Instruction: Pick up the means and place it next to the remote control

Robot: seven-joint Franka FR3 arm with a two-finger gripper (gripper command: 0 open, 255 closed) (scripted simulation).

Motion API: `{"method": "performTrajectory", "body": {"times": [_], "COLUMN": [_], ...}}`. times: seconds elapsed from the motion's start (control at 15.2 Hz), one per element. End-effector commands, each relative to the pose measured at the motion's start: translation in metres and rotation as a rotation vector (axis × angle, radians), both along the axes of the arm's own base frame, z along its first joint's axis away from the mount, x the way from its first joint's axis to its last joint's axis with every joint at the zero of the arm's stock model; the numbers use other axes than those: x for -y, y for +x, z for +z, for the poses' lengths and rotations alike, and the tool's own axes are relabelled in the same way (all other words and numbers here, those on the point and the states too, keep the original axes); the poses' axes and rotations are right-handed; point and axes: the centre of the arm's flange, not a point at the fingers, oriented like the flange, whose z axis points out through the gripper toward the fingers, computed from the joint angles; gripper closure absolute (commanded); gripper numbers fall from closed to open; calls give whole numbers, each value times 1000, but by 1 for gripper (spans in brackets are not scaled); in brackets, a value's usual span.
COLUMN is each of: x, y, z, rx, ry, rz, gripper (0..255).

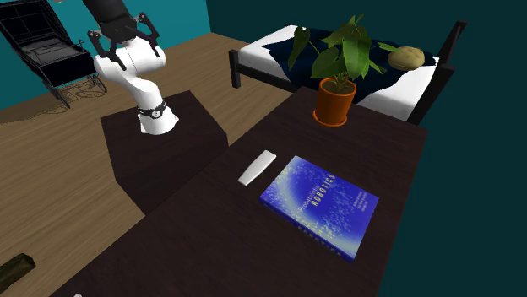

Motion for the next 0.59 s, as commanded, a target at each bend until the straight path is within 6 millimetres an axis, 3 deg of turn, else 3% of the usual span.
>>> {"method": "performTrajectory", "body": {"times": [0.0, 0.53], "x": [0, -73], "y": [0, 16], "z": [0, -79], "rx": [0, -43], "ry": [0, -14], "rz": [0, -226], "gripper": [0, 0]}}
